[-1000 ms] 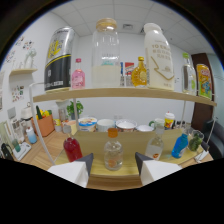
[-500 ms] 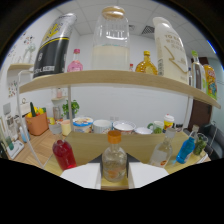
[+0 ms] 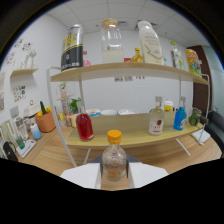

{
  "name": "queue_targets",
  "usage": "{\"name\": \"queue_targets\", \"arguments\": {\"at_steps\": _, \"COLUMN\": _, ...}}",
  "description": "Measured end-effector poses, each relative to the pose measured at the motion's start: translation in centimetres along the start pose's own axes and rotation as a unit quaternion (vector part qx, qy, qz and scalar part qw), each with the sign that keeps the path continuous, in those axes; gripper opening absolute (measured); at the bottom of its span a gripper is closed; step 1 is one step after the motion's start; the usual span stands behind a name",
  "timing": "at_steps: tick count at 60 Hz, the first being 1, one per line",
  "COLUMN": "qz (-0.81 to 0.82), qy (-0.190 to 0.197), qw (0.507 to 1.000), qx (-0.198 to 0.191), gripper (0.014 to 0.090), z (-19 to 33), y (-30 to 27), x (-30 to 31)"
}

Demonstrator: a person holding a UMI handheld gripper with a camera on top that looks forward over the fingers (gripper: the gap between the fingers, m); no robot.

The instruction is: Make me a cup of Mount Fuji.

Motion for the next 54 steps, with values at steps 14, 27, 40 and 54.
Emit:
{"name": "queue_targets", "arguments": {"at_steps": 14, "qz": 0.209, "qy": -0.041, "qw": 0.977, "qx": -0.031, "gripper": 0.0357, "z": -1.1, "y": 4.0, "x": -1.0}}
{"name": "queue_targets", "arguments": {"at_steps": 27, "qz": 0.489, "qy": -0.102, "qw": 0.866, "qx": -0.005, "gripper": 0.0358, "z": -0.4, "y": 2.4, "x": -0.6}}
{"name": "queue_targets", "arguments": {"at_steps": 40, "qz": 0.697, "qy": -0.147, "qw": 0.702, "qx": 0.026, "gripper": 0.0355, "z": 0.6, "y": 0.9, "x": 1.2}}
{"name": "queue_targets", "arguments": {"at_steps": 54, "qz": 0.832, "qy": -0.184, "qw": 0.521, "qx": 0.05, "gripper": 0.0355, "z": 1.2, "y": 0.6, "x": 3.4}}
